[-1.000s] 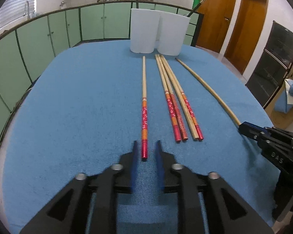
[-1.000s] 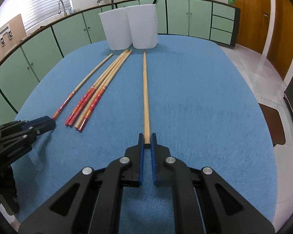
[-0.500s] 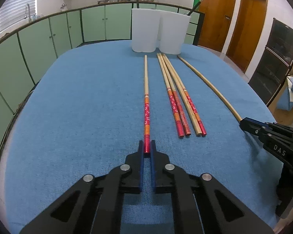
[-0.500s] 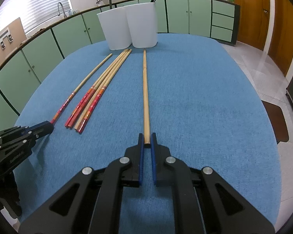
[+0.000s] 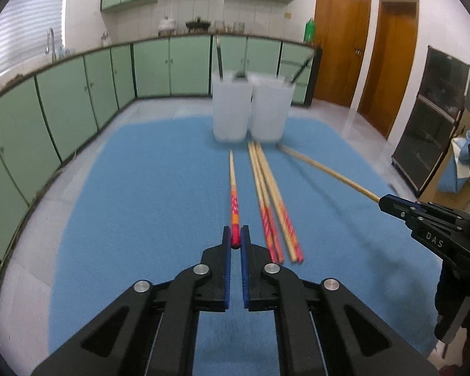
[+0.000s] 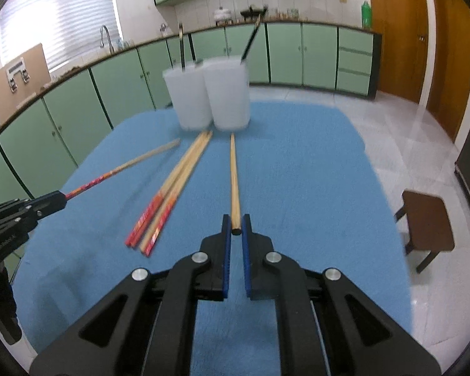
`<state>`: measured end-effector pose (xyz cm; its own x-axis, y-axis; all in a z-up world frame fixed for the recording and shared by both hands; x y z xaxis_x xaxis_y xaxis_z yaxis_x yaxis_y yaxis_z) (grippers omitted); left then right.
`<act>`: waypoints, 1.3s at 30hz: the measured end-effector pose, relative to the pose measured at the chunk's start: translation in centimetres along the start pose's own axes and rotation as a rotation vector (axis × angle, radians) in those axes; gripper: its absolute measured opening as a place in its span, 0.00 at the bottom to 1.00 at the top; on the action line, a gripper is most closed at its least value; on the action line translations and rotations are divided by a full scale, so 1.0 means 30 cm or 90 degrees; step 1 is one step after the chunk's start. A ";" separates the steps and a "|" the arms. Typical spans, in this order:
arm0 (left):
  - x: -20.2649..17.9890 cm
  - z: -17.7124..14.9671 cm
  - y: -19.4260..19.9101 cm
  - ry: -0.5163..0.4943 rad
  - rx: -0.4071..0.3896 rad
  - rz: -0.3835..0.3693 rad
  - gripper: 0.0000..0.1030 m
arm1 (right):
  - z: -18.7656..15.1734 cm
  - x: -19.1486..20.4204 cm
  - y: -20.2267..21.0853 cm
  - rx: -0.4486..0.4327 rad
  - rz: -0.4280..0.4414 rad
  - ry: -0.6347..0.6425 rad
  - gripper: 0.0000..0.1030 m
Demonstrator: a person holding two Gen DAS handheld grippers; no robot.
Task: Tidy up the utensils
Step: 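Lift both chopsticks over the white holder and open both grippers to drop them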
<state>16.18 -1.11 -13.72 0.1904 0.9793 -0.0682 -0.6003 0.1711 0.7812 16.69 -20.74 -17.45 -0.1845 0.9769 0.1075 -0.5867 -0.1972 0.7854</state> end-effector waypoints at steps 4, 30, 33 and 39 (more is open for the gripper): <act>0.005 0.090 0.084 -0.002 -0.047 -0.009 0.05 | 0.099 0.001 0.094 -0.042 0.001 0.016 0.06; 0.011 0.643 0.107 -0.046 -0.147 -0.050 0.05 | 0.742 0.075 0.263 -0.075 0.053 0.137 0.05; -0.001 0.699 0.149 -0.054 -0.171 -0.052 0.05 | 0.806 0.073 0.292 -0.096 0.057 0.137 0.05; -0.026 0.852 0.282 -0.066 -0.251 -0.061 0.05 | 0.978 0.052 0.385 -0.164 0.088 0.109 0.05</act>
<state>30.80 -3.18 8.81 0.3252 0.9443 -0.0499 -0.8235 0.3088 0.4759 32.78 -19.10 9.67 -0.3936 0.9157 0.0810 -0.7225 -0.3626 0.5886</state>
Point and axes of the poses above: each gripper's, at about its wrist camera, not at the fingertips, and y roughly against the way its jaws point, x to its left, z to its top, the point moved 7 cm from there along -y, roughly the way its jaws point, and after that the axes turned 10 degrees about x, right-handed, at the moved point
